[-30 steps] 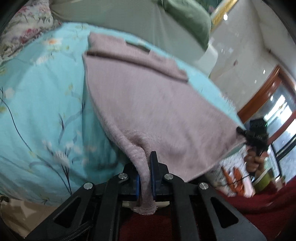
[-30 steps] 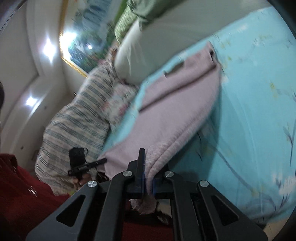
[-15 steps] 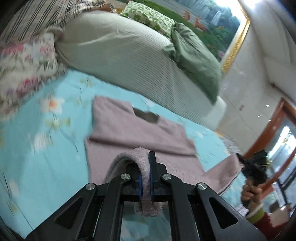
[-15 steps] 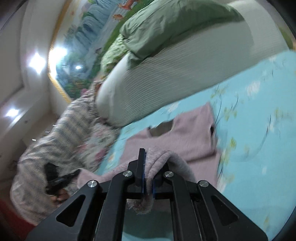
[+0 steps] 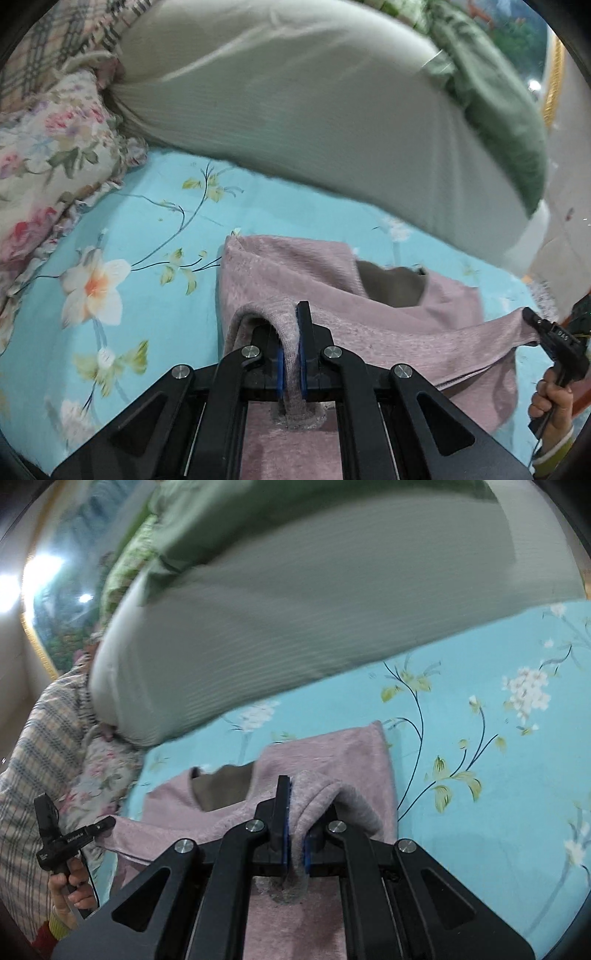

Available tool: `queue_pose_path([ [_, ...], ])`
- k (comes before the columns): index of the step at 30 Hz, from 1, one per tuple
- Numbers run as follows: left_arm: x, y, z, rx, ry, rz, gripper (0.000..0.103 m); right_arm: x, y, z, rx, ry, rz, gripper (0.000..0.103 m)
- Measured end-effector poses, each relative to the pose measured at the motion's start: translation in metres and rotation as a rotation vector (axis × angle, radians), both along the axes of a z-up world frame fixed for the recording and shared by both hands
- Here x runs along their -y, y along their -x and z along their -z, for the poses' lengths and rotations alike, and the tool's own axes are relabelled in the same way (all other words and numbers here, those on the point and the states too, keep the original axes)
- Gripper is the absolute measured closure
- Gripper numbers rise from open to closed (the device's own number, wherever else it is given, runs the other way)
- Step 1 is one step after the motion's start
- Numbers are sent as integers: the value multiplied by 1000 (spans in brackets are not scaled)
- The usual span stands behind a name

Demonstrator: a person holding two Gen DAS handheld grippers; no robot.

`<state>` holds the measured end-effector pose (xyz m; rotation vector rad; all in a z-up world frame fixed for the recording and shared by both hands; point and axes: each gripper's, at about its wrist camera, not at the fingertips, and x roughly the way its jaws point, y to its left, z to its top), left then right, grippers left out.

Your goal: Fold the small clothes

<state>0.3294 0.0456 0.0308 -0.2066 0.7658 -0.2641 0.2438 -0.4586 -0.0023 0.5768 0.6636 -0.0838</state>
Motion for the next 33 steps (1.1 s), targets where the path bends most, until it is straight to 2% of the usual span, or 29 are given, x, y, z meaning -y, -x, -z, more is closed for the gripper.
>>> queue_pose_path([
  [3, 4, -34, 23, -44, -35, -42, 99, 4, -19, 22, -61, -10, 9, 96],
  [5, 6, -48, 36, -71, -47, -58, 99, 7, -31, 42, -147, -23, 22, 95],
  [7, 9, -62, 54, -105, -68, -72, 98, 11, -34, 53, -195, -48, 30, 94],
  [10, 10, -67, 71, -133, -87, -69, 94, 20, -18, 49, -166, -110, 66, 90],
  [12, 3, -56, 73, -126, -54, -62, 92, 20, 5, 31, -118, -88, 105, 62],
  [14, -2, -40, 66, -107, -44, -66, 77, 13, 26, 14, -55, -38, 141, 50],
  [15, -3, -29, 61, -91, -44, -63, 67, 4, 39, 3, -17, -11, 133, 50],
  [16, -2, -13, 57, -68, -44, -53, 63, -4, 43, -2, -2, -9, 104, 50],
  [18, 7, 9, 55, -58, -31, -7, 62, -31, 41, -5, -5, -12, -40, 50],
  [21, 44, 39, 63, -72, -60, 106, 62, -93, 24, 8, -115, 107, -328, 50],
  [22, 58, 47, 69, -89, -72, 151, 63, -107, 19, 13, -148, 145, -393, 50],
  [24, 85, 55, 79, -117, -95, 229, 63, -129, 7, 26, -227, 244, -478, 50],
  [25, 96, 53, 83, -123, -132, 249, 63, -133, -2, 33, -268, 287, -489, 50],
  [28, 112, 35, 88, -126, -226, 275, 61, -114, -32, 48, -323, 294, -436, 50],
  [30, 114, 22, 84, -120, -240, 288, 60, -85, -49, 54, -341, 287, -319, 53],
  [32, 107, -10, 81, -130, -265, 242, 61, -51, -57, 50, -302, 236, -180, 53],
  [33, 101, -23, 80, -133, -275, 215, 61, -33, -56, 44, -254, 211, -86, 54],
])
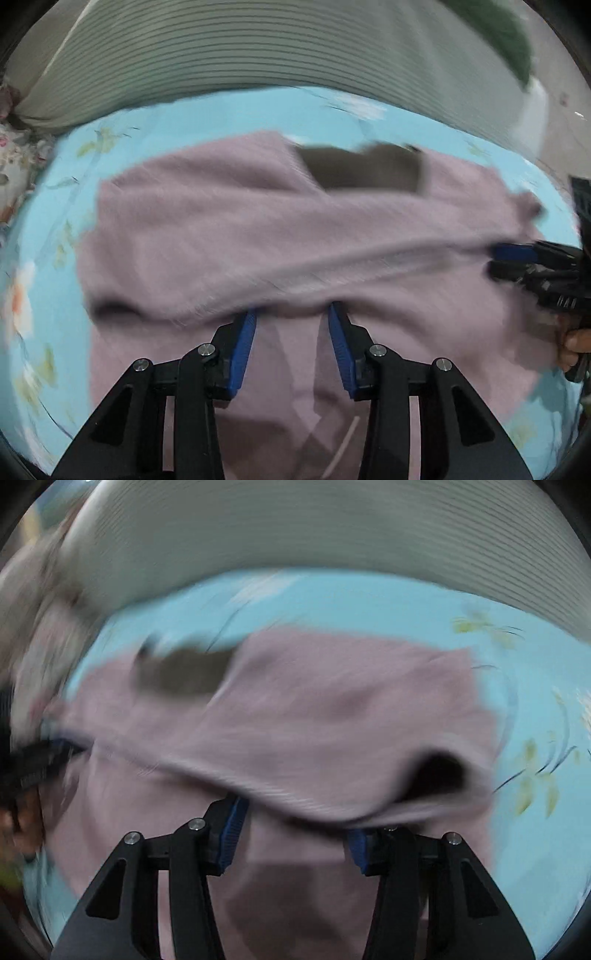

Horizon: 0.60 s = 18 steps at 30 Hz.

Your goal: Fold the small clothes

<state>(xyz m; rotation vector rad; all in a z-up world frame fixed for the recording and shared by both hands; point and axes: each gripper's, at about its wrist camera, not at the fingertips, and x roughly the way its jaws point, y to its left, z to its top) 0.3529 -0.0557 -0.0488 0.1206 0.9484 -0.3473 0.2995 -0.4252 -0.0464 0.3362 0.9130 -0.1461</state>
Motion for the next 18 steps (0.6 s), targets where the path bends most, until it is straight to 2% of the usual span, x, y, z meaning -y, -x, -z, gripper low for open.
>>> queue_pose_path([
  [3, -27, -43, -8, 51, -15, -158, 61, 28, 23, -15, 141, -32, 235, 51],
  [5, -49, -60, -11, 66, 9, -268, 64, 35, 45, -19, 204, -108, 323, 51],
  [7, -73, -64, -14, 59, 99, -370, 66, 29, 61, -23, 214, -148, 322, 51],
  [8, -84, -60, -15, 56, 176, -397, 66, 22, 69, -26, 217, -150, 307, 51],
  [9, -90, -56, -15, 53, 211, -415, 66, 14, 77, -28, 224, -151, 288, 50],
  [12, -94, -26, -17, 74, 187, -474, 54, -14, 105, -34, 244, -163, 218, 42],
  [18, -110, 71, -17, 73, 309, -452, 51, -64, 169, -28, 260, -216, 157, 42],
])
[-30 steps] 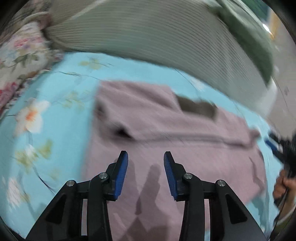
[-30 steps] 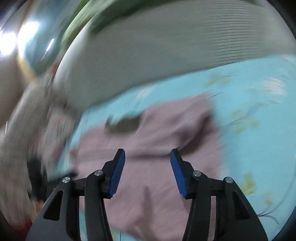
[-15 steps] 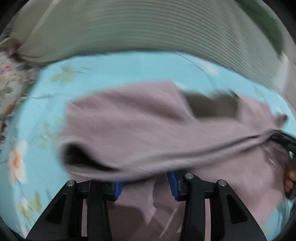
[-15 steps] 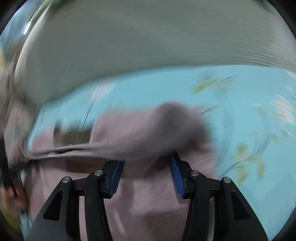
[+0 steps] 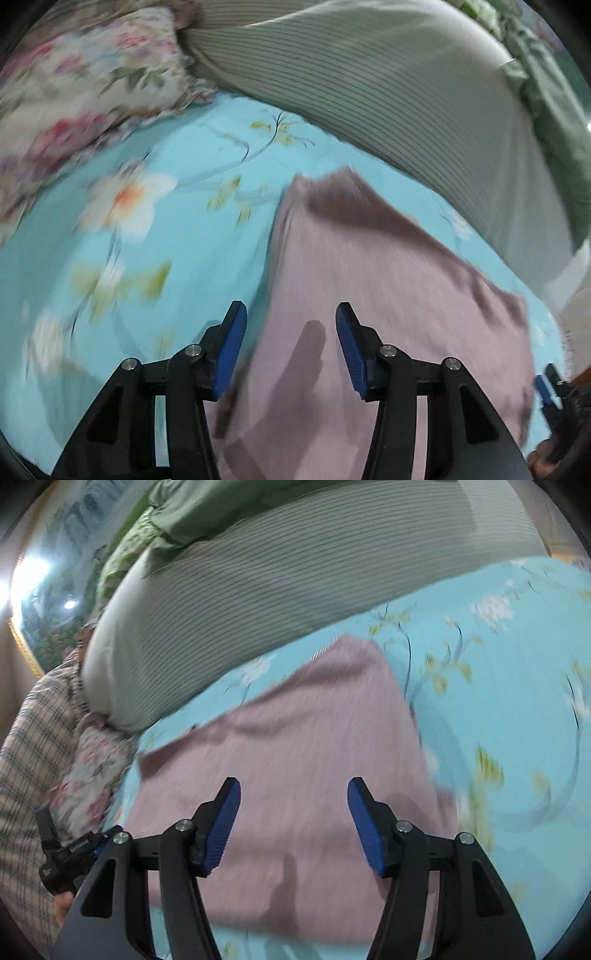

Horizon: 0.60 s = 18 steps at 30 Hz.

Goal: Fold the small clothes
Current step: 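Release the hem and press the folded sweater flat with both grippers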

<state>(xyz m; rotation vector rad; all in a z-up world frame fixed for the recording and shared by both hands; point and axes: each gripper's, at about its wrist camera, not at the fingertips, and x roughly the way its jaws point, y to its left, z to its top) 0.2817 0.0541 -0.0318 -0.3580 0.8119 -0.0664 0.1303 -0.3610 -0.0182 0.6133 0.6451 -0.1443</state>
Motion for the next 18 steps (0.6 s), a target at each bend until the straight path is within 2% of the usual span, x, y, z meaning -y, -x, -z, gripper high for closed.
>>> queue_pose_path([
  [4, 3, 67, 7, -24, 50, 58, 51, -16, 26, 13, -21, -4, -17, 41],
  [9, 2, 120, 20, -67, 119, 90, 49, -29, 39, 14, -33, 4, -59, 41],
  [12, 7, 129, 26, -85, 111, 100, 47, -37, 44, 12, -25, 2, -69, 41],
  [15, 14, 136, 32, -112, 139, 120, 47, -41, 48, 17, -37, -3, -78, 41],
  [18, 19, 138, 36, -111, 145, 122, 42, -43, 49, 20, -42, -6, -87, 41],
])
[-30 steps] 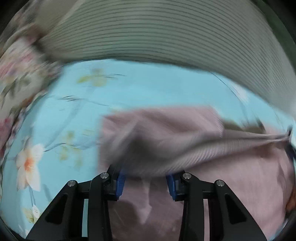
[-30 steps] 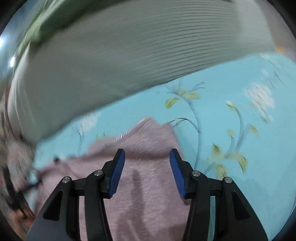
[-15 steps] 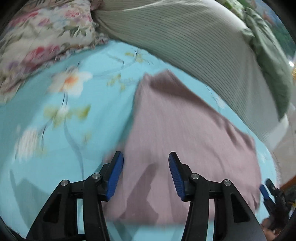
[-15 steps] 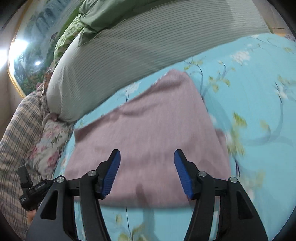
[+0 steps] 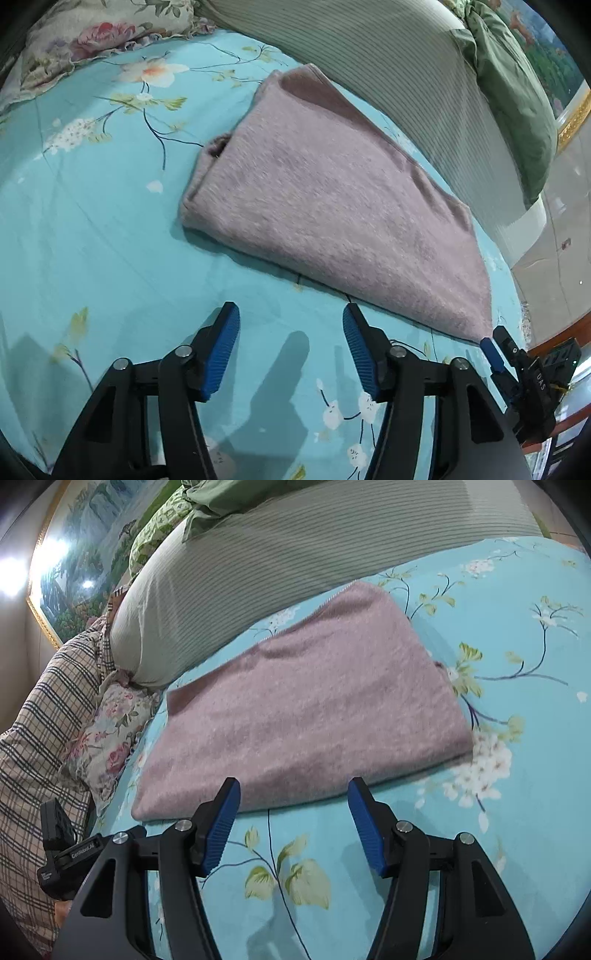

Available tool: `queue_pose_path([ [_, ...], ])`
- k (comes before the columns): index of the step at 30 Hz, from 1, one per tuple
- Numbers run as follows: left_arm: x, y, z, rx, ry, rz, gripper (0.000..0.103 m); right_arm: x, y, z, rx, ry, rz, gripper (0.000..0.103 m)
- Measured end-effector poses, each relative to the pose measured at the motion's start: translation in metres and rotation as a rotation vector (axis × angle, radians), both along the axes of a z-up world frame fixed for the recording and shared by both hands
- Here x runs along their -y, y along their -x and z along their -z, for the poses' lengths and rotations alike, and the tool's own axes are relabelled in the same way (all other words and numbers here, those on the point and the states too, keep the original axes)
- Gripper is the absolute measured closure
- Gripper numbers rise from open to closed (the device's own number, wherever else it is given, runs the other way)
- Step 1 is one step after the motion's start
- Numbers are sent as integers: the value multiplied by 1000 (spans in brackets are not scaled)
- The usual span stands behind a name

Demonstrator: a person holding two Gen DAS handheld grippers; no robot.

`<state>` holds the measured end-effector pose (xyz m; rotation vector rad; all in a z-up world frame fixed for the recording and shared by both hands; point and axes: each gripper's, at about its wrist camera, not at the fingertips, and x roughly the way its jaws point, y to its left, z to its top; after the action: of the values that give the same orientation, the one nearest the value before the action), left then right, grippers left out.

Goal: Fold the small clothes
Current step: 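Release the hem and press the folded sweater flat with both grippers, then grasp the folded sweater edge with the left gripper while the right gripper grasps it too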

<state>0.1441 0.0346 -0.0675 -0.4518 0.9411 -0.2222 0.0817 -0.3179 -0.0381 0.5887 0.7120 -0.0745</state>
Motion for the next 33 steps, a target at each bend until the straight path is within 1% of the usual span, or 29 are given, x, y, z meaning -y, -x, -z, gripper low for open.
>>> queue_pose_path([
  [2, 4, 0, 2, 5, 0, -10, 37, -1, -1, 1, 1, 0, -7, 41],
  [4, 4, -5, 5, 0, 22, -24, 31, -2, -2, 2, 0, -5, -9, 41],
  [7, 2, -20, 8, -4, 58, -57, 27, -2, -1, 4, -2, -13, -7, 41],
  [9, -4, -36, 9, -11, 66, -91, 27, -2, 0, 3, 5, -17, -6, 41],
  [11, -14, -52, 9, -11, 97, -153, 27, -2, 1, 3, 7, -18, -5, 41],
  [14, -22, -71, 10, -7, 99, -205, 29, -2, 1, 1, 13, -20, -3, 41],
  [16, -20, -78, 8, -1, 68, -209, 31, -2, 2, -4, 33, -22, -1, 41],
  [17, -16, -81, 6, 4, 30, -206, 33, -1, 2, -6, 42, -27, -3, 41],
  [18, -14, -82, 5, 7, 13, -206, 38, -1, 2, -7, 45, -32, -4, 41],
  [19, -11, -83, 4, 10, -2, -204, 47, 0, 1, -9, 49, -39, -5, 41],
  [20, -10, -84, 4, 11, -5, -197, 51, 0, 1, -11, 51, -43, -5, 41],
  [22, -11, -85, 5, 11, 1, -185, 69, 2, -1, -14, 53, -50, -8, 41],
  [23, -13, -85, 5, 11, 6, -180, 71, 3, -2, -15, 53, -52, -9, 41],
  [25, -17, -85, 5, 13, 13, -175, 82, 5, -4, -19, 52, -58, -15, 41],
  [28, -17, -82, -2, 30, 5, -162, 92, 8, -10, -25, 50, -60, -36, 41],
  [30, -9, -79, -12, 57, -38, -138, 93, 12, -16, -29, 42, -71, -52, 41],
  [33, 11, -71, -35, 134, -83, -73, 94, 22, -30, -34, 21, -96, -87, 41],
])
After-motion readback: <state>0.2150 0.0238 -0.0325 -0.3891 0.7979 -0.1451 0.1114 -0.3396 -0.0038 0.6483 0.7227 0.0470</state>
